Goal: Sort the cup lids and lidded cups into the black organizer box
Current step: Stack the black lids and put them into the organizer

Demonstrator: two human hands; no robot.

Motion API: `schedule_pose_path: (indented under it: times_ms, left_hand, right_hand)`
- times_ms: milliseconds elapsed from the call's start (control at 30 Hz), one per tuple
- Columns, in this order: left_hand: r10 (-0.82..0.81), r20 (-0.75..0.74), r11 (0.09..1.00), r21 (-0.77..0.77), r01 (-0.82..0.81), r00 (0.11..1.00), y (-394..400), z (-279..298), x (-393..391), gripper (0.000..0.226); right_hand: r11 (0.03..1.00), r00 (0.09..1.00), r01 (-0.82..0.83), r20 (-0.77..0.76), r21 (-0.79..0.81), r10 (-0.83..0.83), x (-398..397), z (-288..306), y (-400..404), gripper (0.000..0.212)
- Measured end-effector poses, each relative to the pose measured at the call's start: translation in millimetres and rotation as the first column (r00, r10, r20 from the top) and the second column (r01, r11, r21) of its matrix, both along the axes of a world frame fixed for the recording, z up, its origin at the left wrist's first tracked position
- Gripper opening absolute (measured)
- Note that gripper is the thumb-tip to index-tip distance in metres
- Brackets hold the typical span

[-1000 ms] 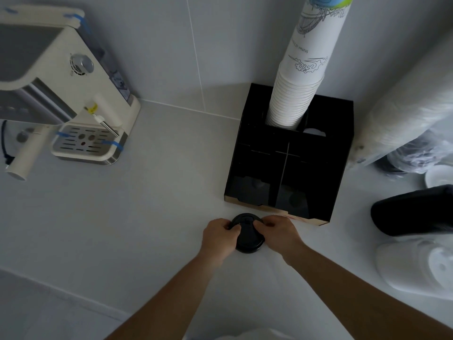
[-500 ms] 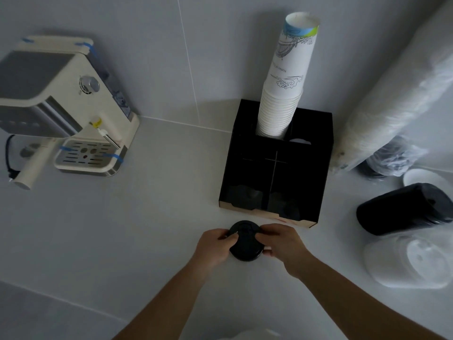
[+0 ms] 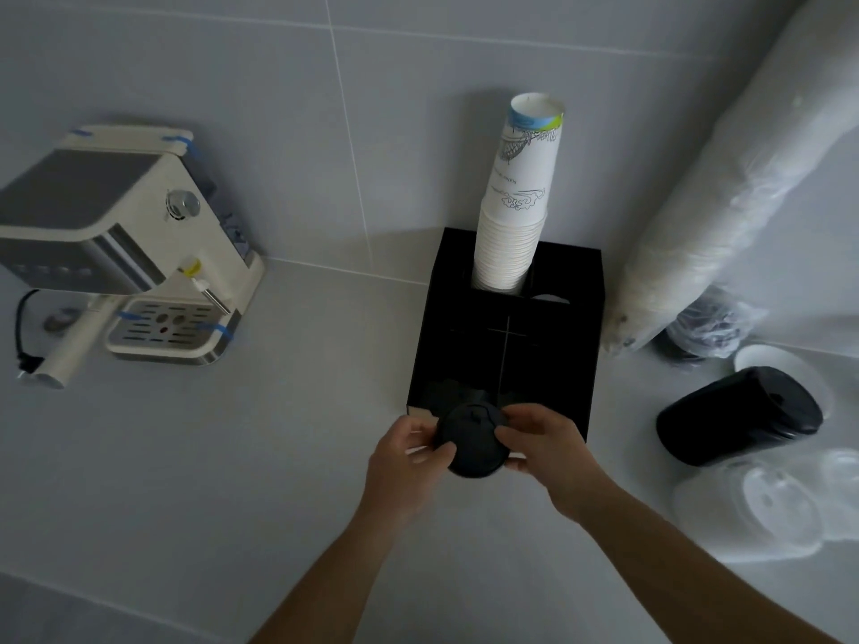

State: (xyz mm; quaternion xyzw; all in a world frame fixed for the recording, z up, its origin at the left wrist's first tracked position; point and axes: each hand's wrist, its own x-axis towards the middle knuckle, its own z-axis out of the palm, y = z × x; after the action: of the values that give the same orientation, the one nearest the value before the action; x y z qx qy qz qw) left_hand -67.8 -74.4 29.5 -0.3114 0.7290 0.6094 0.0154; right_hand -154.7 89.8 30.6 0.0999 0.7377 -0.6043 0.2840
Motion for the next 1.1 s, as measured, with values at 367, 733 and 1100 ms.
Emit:
schedule_pose_path:
  times_ms: [367, 733, 1100]
  left_hand:
    - [0.120, -0.028, 0.990, 0.073, -0.117, 0.992, -4, 13, -51, 0.036]
    - [0.035, 0.125, 0.823, 0.560, -0.100, 0.991, -12, 12, -78, 0.082]
    - [-0.059, 0.289, 0.925, 0.376, -0.056, 0.955, -26, 11, -105, 0.093]
  right_hand:
    - [0.956, 0.981, -0.110, -0.125, 0.270, 0.148, -64, 3, -48, 0.024]
    - [0.836, 0.938, -0.315, 0.015, 0.449, 0.345, -112, 7, -89, 0.029]
    - [0.956, 0.909, -0.266, 0.362, 0.125, 0.206, -118, 6, -100, 0.079]
